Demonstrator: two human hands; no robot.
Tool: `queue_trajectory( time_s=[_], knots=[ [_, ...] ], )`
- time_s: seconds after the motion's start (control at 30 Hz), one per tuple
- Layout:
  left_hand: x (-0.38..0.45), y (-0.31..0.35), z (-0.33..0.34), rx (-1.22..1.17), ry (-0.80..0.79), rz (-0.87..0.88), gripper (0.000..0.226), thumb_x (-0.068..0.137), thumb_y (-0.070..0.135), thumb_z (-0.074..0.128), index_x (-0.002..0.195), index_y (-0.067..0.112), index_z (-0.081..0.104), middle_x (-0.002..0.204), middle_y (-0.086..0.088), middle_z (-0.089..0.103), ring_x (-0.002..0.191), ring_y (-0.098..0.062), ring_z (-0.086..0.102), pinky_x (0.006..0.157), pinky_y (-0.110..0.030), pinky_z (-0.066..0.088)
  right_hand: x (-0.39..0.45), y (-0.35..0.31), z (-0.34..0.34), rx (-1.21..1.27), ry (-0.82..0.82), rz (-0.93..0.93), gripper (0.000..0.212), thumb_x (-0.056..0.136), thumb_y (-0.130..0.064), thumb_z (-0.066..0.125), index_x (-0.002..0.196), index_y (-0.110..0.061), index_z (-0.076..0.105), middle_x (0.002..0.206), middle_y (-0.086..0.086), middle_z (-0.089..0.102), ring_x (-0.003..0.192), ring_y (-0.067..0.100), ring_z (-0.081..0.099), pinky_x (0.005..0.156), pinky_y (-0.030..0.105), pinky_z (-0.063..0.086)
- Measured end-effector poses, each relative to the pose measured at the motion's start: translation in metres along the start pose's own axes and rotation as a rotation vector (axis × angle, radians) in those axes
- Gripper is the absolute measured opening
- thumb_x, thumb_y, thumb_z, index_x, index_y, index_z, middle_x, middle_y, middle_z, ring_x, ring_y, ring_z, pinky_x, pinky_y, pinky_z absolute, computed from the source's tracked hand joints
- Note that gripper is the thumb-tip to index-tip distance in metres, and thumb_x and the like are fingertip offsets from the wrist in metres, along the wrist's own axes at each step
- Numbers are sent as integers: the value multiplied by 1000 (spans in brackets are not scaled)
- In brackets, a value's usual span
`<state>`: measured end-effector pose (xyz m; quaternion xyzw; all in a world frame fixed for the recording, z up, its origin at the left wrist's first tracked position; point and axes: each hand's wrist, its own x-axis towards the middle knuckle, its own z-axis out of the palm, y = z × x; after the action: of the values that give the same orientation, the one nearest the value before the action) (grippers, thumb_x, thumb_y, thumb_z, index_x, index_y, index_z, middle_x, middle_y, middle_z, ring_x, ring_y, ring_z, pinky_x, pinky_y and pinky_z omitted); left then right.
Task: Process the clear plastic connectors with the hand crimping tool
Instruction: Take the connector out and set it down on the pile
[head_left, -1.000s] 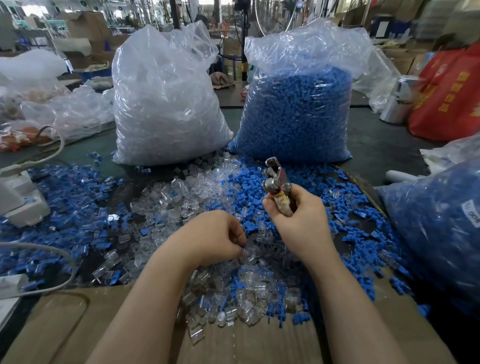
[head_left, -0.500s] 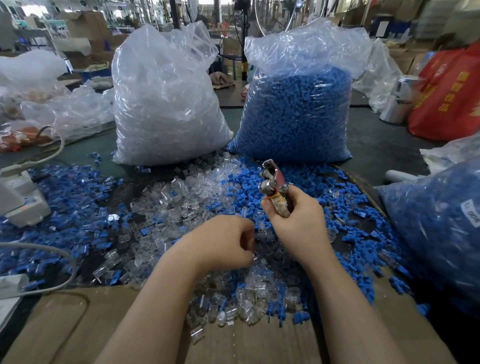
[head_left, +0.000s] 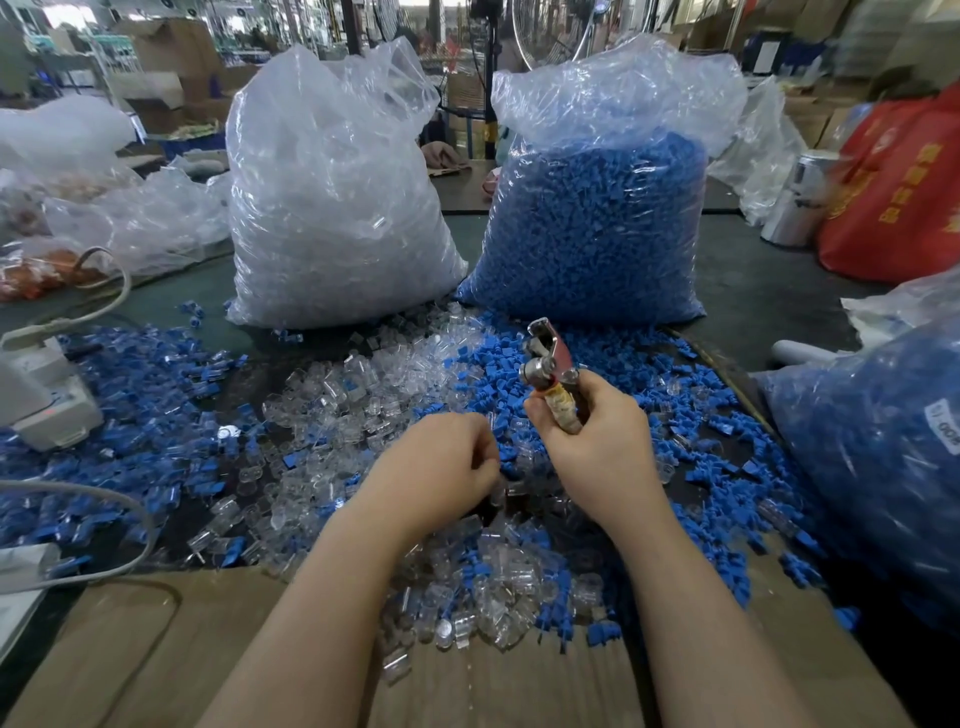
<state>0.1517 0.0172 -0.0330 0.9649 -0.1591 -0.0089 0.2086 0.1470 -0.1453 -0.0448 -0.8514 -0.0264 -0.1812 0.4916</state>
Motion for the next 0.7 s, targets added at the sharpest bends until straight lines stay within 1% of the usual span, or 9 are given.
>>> queue_trajectory(
  time_s=[0.07,0.1,0.2,0.27,0.33,0.43,0.57,0.63,0.7],
  knots=[
    [0,-2,0,-133,35,-79,10,93,24,61,83,26,63,75,12,66,71,-5,63,64,-21,51,0,0,0,4,-6,7,15,88,-36,69,80,-31,58,68,-11,62,62,7,55,59,34,46],
    [0,-2,-1,-235,65,-127,12,93,24,62,82,26,64,71,9,69,68,-7,66,65,-24,55,0,-1,-1,12,-9,12,15,88,-36,69,80,-31,58,69,-11,62,63,7,56,59,33,46],
    [0,0,-4,-662,96,-268,11,97,20,60,88,17,65,73,1,75,67,-14,72,66,-32,61,-1,-2,-2,54,-6,26,13,88,-35,70,81,-30,60,70,-12,63,65,3,57,59,28,45],
    [0,3,-8,-1005,58,-311,10,99,14,56,94,9,62,81,-6,77,71,-16,73,61,-27,59,-1,-2,-3,77,-3,30,11,89,-34,70,84,-29,62,69,-12,63,65,2,57,59,25,43],
    [-1,6,-11,-1214,52,-323,9,101,12,53,98,5,58,83,-9,77,71,-17,74,58,-21,57,-1,-3,-3,97,-1,24,8,89,-33,70,86,-29,63,70,-12,64,66,1,58,59,23,43],
    [-1,6,-12,-1315,117,-346,7,101,11,52,98,6,56,81,-8,77,69,-16,74,56,-21,57,-1,-4,-3,99,-4,16,10,89,-34,70,84,-32,61,70,-12,64,67,2,58,57,19,43],
    [1,3,-12,-1475,200,-376,4,97,6,57,101,4,57,82,-10,76,77,-22,75,59,-24,58,-1,-5,-2,103,-2,13,12,89,-34,70,82,-35,59,68,-18,64,69,-1,59,55,13,42],
    [1,0,-12,-1516,220,-365,12,91,3,64,101,4,58,84,-9,75,81,-23,75,62,-24,58,-1,-5,-2,96,-2,6,12,89,-34,69,83,-34,60,70,-16,64,69,-1,59,55,13,42],
    [0,-2,-11,-1483,246,-325,17,86,2,68,100,5,60,88,-9,74,84,-22,74,67,-25,59,-1,-4,-2,91,2,1,9,89,-34,69,85,-30,62,71,-13,64,69,1,59,58,19,45]
  ],
)
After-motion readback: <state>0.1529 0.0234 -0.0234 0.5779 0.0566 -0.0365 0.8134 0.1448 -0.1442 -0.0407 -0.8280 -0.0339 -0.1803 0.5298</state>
